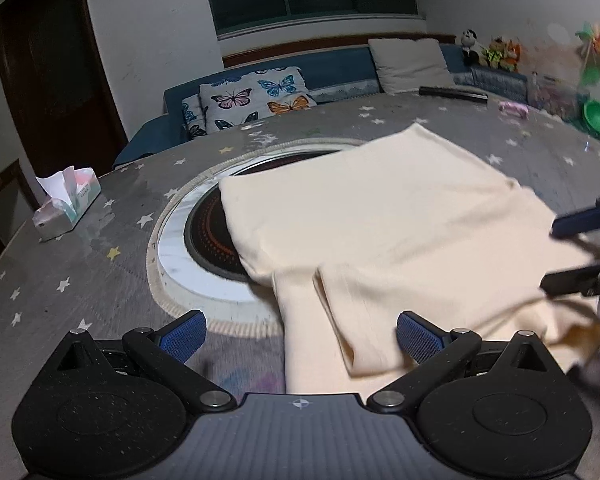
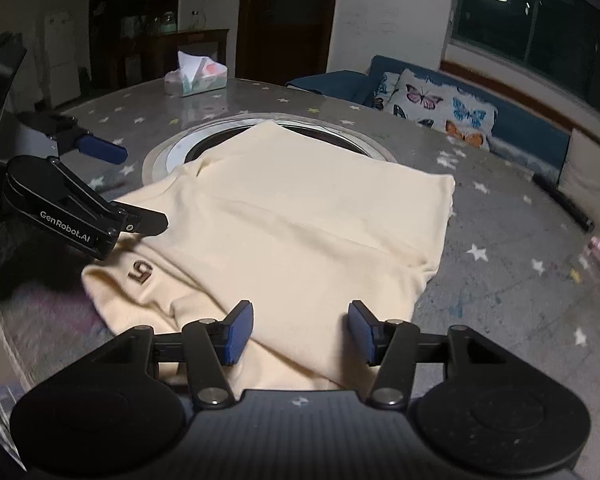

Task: Fold clothes
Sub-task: 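Release the sleeve with the right gripper and withdraw both grippers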

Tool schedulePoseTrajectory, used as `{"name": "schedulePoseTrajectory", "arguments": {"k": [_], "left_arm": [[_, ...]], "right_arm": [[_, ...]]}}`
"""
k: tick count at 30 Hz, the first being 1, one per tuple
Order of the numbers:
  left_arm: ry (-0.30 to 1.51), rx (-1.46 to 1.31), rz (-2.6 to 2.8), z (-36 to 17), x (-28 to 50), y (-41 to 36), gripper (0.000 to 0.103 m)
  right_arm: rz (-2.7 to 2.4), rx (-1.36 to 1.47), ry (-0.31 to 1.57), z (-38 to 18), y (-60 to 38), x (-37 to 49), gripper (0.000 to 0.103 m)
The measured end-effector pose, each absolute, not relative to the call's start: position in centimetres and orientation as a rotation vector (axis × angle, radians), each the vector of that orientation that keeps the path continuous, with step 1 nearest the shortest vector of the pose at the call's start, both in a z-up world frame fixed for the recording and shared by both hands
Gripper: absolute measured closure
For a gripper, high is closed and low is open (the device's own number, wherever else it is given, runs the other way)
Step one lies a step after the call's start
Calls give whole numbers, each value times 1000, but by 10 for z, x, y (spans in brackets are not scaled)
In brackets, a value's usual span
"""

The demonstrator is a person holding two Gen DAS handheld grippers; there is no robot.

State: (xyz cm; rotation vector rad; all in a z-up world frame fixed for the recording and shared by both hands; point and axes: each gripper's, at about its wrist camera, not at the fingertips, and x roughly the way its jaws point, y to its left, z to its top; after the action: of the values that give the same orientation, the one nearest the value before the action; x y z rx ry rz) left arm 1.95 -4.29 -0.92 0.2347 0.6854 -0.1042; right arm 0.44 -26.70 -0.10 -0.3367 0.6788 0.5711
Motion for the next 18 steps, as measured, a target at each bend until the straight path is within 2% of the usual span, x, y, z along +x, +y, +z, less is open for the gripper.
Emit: {"name": "schedulePoseTrajectory", "arguments": {"k": [18], "left_arm": [[634,268,-153,2,-6,-46,0]], "right_arm": [[553,-284,652,2,-260,10,49]]}}
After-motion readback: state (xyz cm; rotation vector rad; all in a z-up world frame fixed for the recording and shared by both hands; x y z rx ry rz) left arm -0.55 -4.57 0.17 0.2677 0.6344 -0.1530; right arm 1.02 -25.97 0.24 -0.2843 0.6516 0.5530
